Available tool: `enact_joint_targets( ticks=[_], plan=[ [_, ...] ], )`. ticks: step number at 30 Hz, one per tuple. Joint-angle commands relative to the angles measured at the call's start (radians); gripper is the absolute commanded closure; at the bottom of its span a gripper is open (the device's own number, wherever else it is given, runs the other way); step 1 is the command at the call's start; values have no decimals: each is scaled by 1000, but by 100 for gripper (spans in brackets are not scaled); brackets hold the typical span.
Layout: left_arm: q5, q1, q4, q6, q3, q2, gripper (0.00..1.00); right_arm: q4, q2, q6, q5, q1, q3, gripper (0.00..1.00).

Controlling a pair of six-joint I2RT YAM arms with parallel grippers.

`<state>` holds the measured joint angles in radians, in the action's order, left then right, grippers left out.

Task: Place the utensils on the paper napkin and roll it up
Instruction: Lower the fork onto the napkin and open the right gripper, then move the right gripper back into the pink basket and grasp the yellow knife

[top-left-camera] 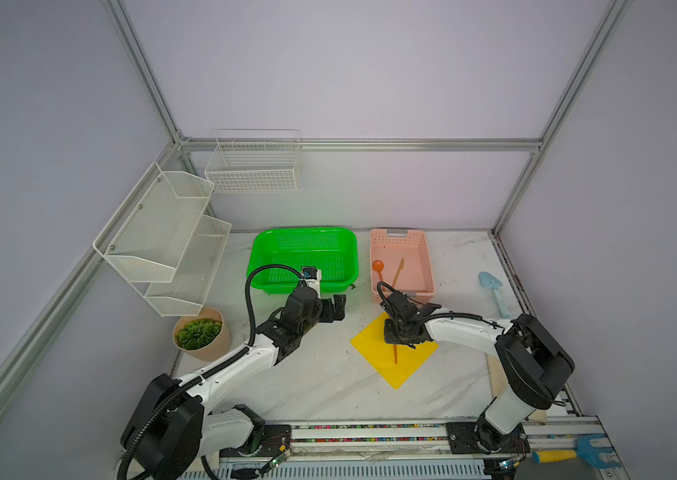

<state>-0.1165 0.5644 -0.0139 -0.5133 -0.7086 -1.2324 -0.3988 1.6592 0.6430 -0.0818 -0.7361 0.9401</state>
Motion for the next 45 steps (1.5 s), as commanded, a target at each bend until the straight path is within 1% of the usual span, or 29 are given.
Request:
enact_joint_targets(
  ticks=[1, 3, 7, 11, 15, 18, 22, 25, 27, 30, 32, 35, 38, 41, 45],
  plan=[
    [-8, 3, -44, -2, 41, 8, 0, -13, 0, 31, -12, -5, 2, 92],
    [-8, 3, -44, -2, 42, 7, 0, -19, -5, 33, -10, -5, 5, 91],
    [-8, 3, -44, -2, 41, 7, 0, -36, -3, 29, -16, -5, 17, 82],
    [-7, 3, -43, -1, 40, 9, 0, -47, 3, 27, -19, -5, 21, 70],
    [-9, 3, -43, -1, 40, 10, 0, -60, -6, 16, -27, -5, 35, 67],
    [-9, 2, -42, 1, 38, 14, 0, -108, -35, 8, -47, -5, 79, 66],
    [-14, 3, -34, 6, 29, 24, 0, -195, -100, 4, -81, -5, 181, 63],
    [-13, 2, -32, 9, 23, 30, 0, -226, -126, -47, -131, -3, 284, 63],
    [-9, 2, -33, 9, 17, 26, 0, -231, -117, -91, -157, 16, 356, 62],
    [3, 3, -31, 11, 8, 18, 0, -222, -61, -165, -148, 87, 468, 63],
    [11, 3, -32, 12, 5, 16, 0, -209, 2, -210, -121, 151, 555, 63],
    [17, 2, -26, 16, 5, 26, 0, -204, 105, -255, -78, 217, 678, 64],
    [16, 4, -17, 24, 6, 43, 0, -225, 227, -267, -51, 265, 797, 65],
    [5, 5, -1, 29, 9, 61, 0, -245, 343, -267, -41, 303, 879, 65],
    [-5, 5, 7, 30, 24, 81, 0, -248, 445, -256, -48, 324, 927, 66]
  ],
)
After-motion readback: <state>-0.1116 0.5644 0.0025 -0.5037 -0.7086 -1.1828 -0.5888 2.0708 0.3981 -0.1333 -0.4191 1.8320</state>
